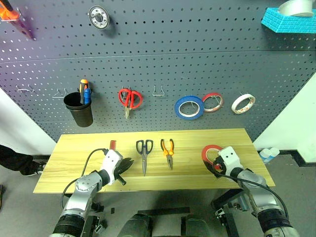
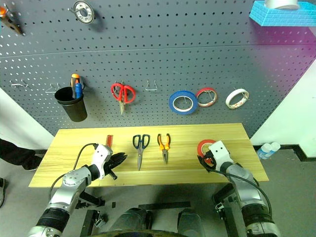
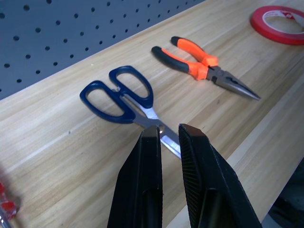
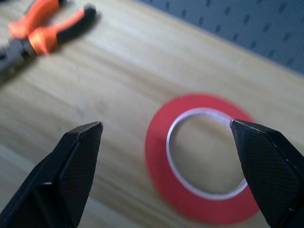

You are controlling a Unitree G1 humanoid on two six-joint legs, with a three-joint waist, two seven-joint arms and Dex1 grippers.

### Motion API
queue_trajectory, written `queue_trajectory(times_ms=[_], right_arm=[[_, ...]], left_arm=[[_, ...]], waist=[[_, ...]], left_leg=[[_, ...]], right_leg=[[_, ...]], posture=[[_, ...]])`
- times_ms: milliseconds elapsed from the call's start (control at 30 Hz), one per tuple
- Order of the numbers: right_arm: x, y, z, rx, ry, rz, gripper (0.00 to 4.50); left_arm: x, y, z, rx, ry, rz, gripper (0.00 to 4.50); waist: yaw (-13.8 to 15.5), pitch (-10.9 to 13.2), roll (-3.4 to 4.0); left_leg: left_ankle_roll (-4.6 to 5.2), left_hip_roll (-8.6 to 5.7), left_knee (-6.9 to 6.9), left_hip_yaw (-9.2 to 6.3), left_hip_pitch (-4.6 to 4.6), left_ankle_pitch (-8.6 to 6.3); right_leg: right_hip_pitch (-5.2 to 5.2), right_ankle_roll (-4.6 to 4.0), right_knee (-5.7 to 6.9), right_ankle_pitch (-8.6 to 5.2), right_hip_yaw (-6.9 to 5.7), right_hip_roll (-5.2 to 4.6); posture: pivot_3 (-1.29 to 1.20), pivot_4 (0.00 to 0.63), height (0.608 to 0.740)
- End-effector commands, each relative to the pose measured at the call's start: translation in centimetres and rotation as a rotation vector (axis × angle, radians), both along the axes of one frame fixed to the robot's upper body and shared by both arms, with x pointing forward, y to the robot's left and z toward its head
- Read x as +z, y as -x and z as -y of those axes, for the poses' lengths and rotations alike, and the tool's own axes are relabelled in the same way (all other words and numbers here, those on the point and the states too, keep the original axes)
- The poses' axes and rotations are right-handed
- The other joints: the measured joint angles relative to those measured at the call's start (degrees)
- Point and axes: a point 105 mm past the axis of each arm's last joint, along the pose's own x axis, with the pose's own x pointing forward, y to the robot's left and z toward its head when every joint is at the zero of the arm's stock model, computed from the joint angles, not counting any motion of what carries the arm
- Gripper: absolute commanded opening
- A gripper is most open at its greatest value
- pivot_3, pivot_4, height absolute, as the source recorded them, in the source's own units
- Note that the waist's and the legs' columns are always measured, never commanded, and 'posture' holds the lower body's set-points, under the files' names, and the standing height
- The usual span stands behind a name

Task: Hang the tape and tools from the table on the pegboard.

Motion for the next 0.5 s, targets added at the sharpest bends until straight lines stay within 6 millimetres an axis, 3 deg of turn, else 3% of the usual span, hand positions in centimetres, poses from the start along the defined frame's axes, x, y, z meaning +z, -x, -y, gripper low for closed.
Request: queue_trajectory(times_ms=[33,500], right_arm=[[0.2,-0.5,-0.2,0.030,0.024,0.004,4.50],[-0.6,-1.0,-0.8,0.042,0.025,-0.041,4.50]], left_arm=[[0.9,-0.1,0.4,-0.015,0.007,0.030,0.68],[1.4,1.8,0.3,-0.044,-0.001,0.016,0.68]], waist=[[0.02,0.02,-0.01],[-0.06,1.95,-0.08]], left_leg=[[0.00,0.00,0.00,0.00,0.00,0.00],[0.01,0.02,-0.09,0.00,-0.04,-0.01]], right_leg=[[0.00,0.00,0.00,0.00,0.00,0.00],[-0.05,-0.02,-0.07,-0.01,0.01,-0.07]], posture=[[-0.02,0.054,0.740],[-0.02,0.118,0.740]])
